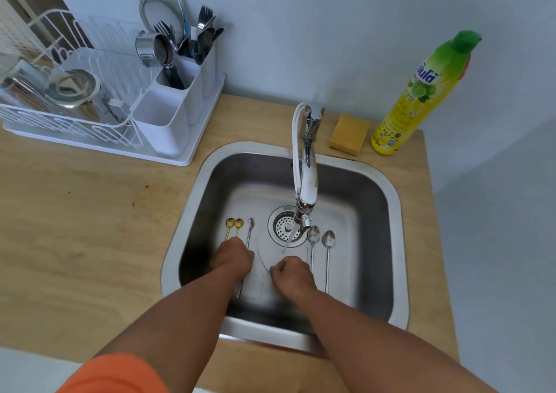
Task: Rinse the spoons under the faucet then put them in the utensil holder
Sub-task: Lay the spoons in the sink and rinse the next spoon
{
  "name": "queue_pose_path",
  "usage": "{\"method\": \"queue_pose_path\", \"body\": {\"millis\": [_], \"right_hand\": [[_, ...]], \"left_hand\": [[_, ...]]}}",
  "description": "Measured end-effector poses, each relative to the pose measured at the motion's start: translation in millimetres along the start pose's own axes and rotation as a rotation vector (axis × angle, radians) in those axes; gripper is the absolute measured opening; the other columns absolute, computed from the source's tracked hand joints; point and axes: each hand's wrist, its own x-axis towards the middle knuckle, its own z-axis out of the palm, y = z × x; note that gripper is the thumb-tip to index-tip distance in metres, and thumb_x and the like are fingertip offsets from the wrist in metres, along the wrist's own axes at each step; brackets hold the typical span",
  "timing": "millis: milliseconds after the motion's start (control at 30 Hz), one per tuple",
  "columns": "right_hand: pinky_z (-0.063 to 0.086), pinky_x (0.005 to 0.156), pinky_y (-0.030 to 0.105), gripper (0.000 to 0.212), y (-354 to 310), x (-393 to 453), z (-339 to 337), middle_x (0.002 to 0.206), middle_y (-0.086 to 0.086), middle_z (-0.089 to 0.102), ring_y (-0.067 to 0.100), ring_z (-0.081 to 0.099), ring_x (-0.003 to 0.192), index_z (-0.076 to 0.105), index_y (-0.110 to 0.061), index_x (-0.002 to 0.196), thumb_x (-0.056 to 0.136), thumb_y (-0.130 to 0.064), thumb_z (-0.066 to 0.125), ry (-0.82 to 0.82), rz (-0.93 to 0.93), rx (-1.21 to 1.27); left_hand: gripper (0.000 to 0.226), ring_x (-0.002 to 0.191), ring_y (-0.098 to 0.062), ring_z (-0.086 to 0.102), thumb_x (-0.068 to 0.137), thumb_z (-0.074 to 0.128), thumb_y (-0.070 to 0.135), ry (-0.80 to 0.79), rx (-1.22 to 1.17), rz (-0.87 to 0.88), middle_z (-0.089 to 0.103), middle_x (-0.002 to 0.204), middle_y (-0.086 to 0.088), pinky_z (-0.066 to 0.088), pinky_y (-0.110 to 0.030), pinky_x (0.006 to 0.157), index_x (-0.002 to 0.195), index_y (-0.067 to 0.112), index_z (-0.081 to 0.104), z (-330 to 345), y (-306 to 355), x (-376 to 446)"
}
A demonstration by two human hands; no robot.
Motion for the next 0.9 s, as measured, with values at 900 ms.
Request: {"method": "queue_pose_path", "body": {"millis": [900], "right_hand": [[0.049,0.053,0.027,0.011,17,5,-52,0.071,0.007,0.069,0.017,0.06,0.055,0.074,-0.011,0.082,0.091,-0.013,0.068,-0.084,0.066,0.435]], "left_hand": [[0.023,0.079,-0.017,0.064,0.093,0.059,0.047,-0.038,-0.057,0.305,0.071,0.091,0.002,0.05,-0.032,0.066,0.091,0.025,0.066,14,37,-61]]}}
